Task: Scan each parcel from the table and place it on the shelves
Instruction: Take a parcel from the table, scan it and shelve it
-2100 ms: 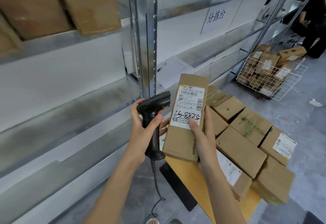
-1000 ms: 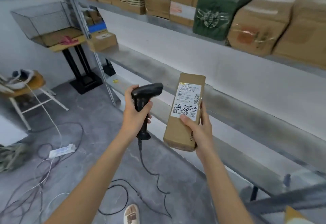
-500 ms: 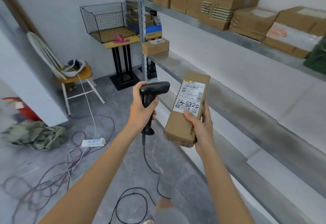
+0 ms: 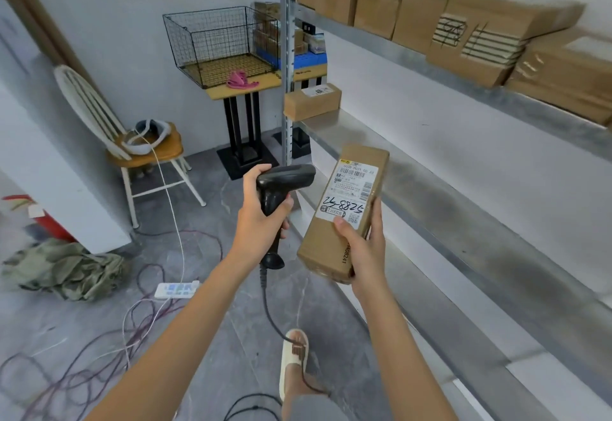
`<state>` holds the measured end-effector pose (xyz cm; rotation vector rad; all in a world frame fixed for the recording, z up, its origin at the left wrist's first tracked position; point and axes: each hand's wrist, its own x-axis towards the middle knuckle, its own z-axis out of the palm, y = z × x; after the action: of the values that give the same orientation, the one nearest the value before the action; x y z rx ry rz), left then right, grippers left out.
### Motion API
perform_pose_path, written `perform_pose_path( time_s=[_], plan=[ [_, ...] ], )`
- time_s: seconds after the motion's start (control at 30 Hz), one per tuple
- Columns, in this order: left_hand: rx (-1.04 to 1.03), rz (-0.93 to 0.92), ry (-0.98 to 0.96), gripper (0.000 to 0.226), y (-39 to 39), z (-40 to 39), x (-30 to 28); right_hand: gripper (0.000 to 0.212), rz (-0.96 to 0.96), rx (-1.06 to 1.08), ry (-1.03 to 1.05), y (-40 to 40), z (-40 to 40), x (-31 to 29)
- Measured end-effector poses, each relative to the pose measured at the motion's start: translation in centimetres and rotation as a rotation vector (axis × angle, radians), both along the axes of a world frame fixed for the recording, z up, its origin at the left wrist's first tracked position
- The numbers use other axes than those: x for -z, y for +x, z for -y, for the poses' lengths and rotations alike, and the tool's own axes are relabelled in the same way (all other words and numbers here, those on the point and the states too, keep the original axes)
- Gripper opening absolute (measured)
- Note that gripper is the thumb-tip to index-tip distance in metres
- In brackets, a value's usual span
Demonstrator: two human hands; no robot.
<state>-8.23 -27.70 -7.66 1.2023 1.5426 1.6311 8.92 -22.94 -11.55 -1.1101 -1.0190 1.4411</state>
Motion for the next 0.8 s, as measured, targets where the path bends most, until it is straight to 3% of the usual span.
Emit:
perform_pose_path(
  time_s=[0.37, 0.63, 0.8],
  plan=[
    [0.072, -0.039, -0.039, 0.062, -5.4, -20.6, 0.9, 0.088, 0.019, 0.033, 0.008, -6.5, -19.0, 1.3],
    [0.052, -0.009, -0.06, 0.064, -8.8, -28.9, 2.2, 0.091, -0.021, 0.05, -0.04, -9.4, -27.1, 2.3],
    [0.099, -0.111, -0.035, 0.057, -10.3, -35.1, 3.0, 0.088, -0.033, 0.083, -0.027, -11.9, -31.8, 3.3]
  ],
)
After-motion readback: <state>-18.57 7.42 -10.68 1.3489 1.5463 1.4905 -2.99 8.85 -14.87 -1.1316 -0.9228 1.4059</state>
